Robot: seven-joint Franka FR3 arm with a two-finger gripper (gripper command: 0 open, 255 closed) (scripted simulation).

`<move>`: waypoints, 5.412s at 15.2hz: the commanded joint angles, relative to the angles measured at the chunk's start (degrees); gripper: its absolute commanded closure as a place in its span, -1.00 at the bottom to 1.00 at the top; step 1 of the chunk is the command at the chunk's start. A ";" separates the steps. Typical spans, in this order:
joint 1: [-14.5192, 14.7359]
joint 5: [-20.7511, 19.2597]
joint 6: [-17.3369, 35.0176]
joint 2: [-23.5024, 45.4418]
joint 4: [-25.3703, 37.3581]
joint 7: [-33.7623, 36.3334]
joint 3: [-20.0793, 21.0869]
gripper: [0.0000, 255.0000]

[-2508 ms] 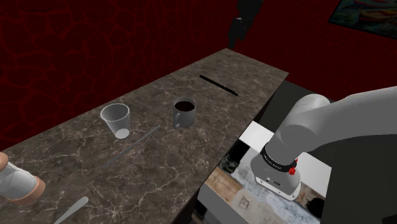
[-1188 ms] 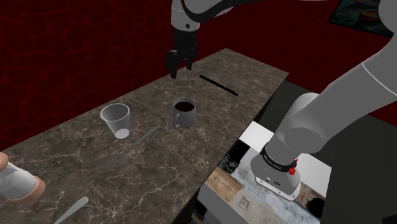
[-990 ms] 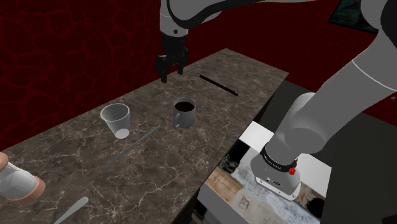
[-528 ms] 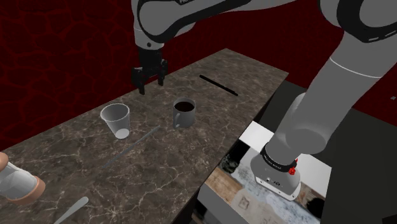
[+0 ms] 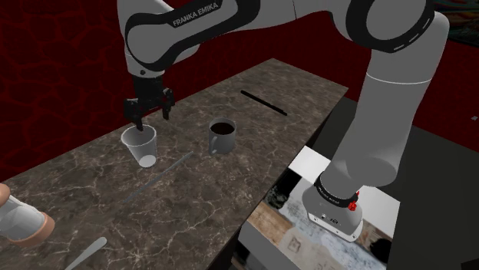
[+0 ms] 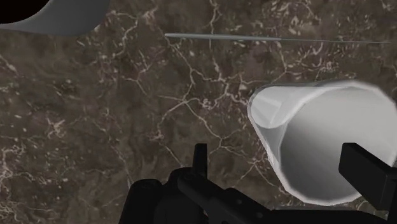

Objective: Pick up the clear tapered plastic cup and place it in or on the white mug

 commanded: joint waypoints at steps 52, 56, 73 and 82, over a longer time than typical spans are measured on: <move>0.60 0.26 -14.07 -1.73 12.56 2.26 0.59 1.00; 0.65 0.21 -17.10 -1.78 15.57 2.60 0.63 1.00; -7.63 6.52 -20.09 -30.27 -11.67 -14.56 -7.40 1.00; -9.37 6.03 -19.67 -37.29 -20.00 -20.18 -11.11 1.00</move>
